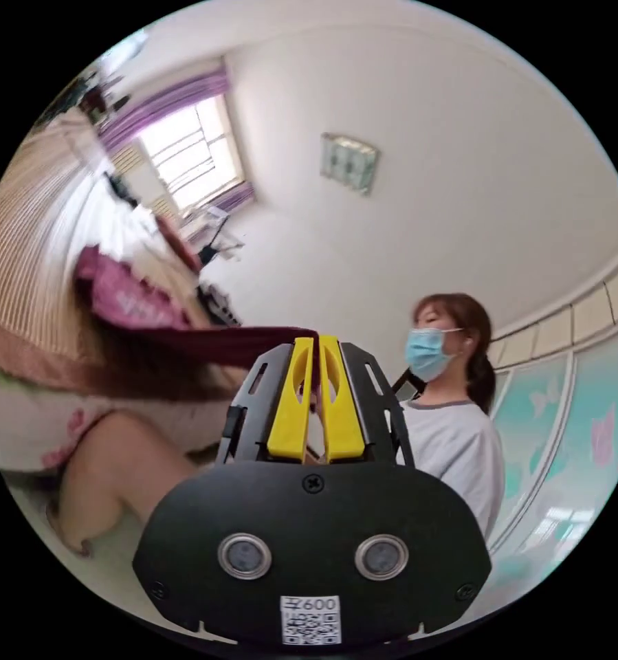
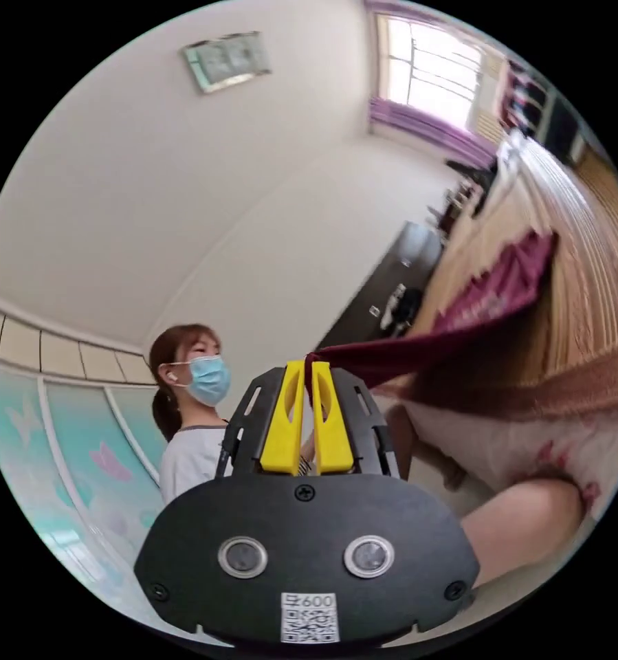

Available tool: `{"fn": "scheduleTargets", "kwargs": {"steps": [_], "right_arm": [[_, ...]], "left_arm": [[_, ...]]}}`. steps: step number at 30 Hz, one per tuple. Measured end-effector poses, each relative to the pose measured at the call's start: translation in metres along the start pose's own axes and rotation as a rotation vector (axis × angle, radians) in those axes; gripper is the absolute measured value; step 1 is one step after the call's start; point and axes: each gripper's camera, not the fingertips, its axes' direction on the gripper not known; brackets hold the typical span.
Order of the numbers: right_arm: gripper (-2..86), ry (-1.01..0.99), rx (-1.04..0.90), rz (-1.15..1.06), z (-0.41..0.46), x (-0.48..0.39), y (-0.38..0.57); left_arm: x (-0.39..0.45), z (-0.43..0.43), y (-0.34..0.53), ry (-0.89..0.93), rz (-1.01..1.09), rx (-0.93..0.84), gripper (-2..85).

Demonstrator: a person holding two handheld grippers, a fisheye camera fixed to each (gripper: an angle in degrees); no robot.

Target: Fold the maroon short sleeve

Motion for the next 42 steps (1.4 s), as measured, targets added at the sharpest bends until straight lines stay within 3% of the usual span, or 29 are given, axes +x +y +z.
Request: {"fn": "scheduleTargets", "kwargs": {"steps": [2, 5, 8, 11, 13, 16, 17, 18, 20, 22, 25, 29, 34, 38, 42], "right_arm": [[-0.9, 0.07, 0.07, -0.103, 0.0, -0.049, -0.008], [-0.9, 0.284, 0.077, -0.107, 0.021, -0.06, -0.048], [-0.9, 0.446, -0.076, 0.075, 0.058, 0.026, -0.125], [-0.9, 0.424, 0.054, 0.266, 0.074, 0.112, -0.223], [-0.9, 0.489, 0.133, 0.178, 0.115, 0.089, -0.289], [-0.8, 0.532, 0.19, -0.142, 0.211, -0.047, -0.383], [-0.8, 0.571, 0.184, -0.426, 0.249, -0.133, -0.4], [-0.8, 0.65, 0.193, -0.669, 0.279, -0.212, -0.399], [-0.9, 0.736, 0.239, -0.812, 0.298, -0.282, -0.395], [-0.9, 0.663, 0.216, -0.803, 0.292, -0.31, -0.4], [-0.9, 0.598, 0.078, -0.854, 0.28, -0.302, -0.38], [-0.9, 0.541, -0.032, -0.614, 0.26, -0.188, -0.32], [-0.9, 0.739, -0.335, -0.455, 0.262, 0.005, -0.164], [-0.9, 0.67, -0.394, 0.015, 0.214, 0.172, -0.011], [-0.9, 0.675, -0.399, 0.162, 0.185, 0.207, 0.059]], "left_arm": [[0.054, 0.001, -0.013, -0.038, 0.095, 0.124, 2.7], [0.061, 0.019, -0.048, -0.203, 0.036, 0.103, 2.7], [-0.028, 0.054, -0.136, -0.358, -0.22, -0.022, 2.6], [-0.116, 0.073, -0.209, -0.356, -0.457, -0.01, 2.5], [-0.127, 0.11, -0.299, -0.494, -0.46, -0.011, 2.4], [-0.008, 0.168, -0.397, -0.534, -0.165, 0.202, 2.3], [0.025, 0.178, -0.412, -0.525, -0.073, 0.237, 2.3], [0.096, 0.195, -0.432, -0.533, 0.154, 0.298, 2.4], [0.211, 0.215, -0.441, -0.683, 0.536, 0.322, 2.5], [0.245, 0.208, -0.441, -0.655, 0.603, 0.303, 2.6], [0.246, 0.186, -0.423, -0.542, 0.67, 0.184, 2.5], [0.177, 0.167, -0.37, -0.585, 0.586, 0.044, 2.6], [-0.012, 0.118, -0.21, -0.682, 0.237, -0.128, 2.6], [-0.155, 0.063, -0.045, -0.649, -0.142, -0.123, 2.4], [-0.188, 0.042, 0.031, -0.672, -0.267, -0.157, 2.1]]}}
